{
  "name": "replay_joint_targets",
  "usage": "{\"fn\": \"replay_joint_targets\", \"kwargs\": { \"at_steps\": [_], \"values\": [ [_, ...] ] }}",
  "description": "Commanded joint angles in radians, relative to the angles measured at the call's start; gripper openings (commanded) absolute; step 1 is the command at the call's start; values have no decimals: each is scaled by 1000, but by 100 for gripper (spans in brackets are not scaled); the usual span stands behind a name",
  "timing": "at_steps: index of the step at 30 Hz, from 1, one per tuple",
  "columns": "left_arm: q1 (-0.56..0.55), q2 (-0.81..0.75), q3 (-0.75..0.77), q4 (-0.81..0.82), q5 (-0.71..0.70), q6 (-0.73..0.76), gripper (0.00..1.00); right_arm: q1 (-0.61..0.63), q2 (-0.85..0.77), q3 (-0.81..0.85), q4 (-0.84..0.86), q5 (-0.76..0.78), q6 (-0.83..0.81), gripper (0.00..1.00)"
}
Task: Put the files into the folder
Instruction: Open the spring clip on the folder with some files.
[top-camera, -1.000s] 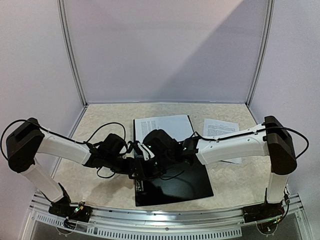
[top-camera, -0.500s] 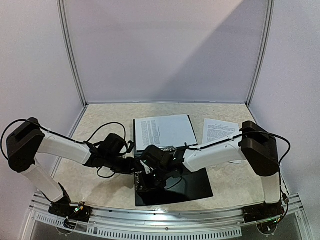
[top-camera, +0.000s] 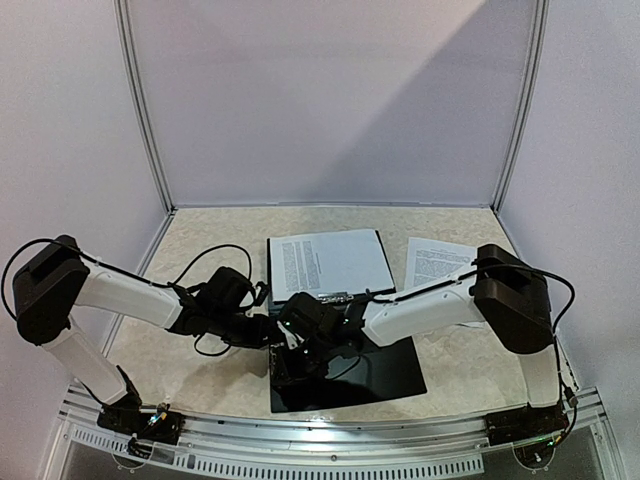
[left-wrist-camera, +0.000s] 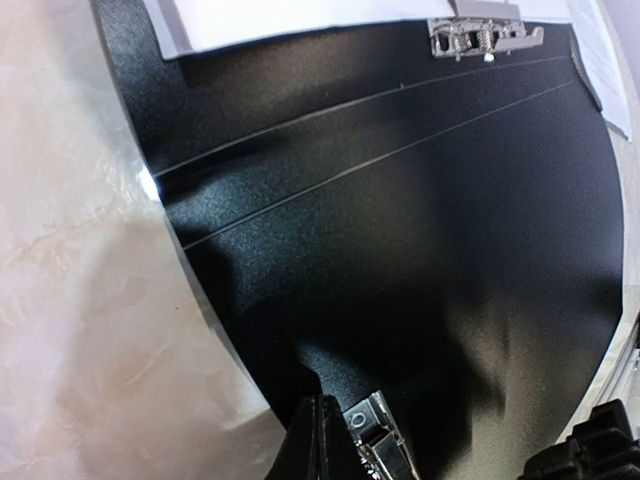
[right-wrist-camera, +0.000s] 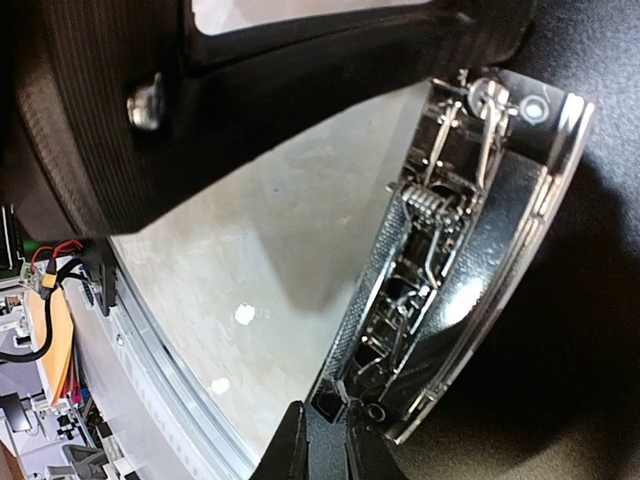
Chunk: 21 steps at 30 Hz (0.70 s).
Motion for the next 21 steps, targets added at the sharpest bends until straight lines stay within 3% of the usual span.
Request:
{"fn": "replay_joint_targets", "kwargs": {
  "at_steps": [1, 15, 21],
  "values": [
    [-6, 49, -48, -128, -10, 10, 0, -5, 29, -19, 37, -5, 22, 12],
    [-6, 49, -46, -132, -7, 18, 0, -19, 66, -42, -45, 13, 53, 3],
    [-6, 32, -57, -116, 2, 17, 0, -37, 76, -163, 97, -44, 155, 4]
  ]
}}
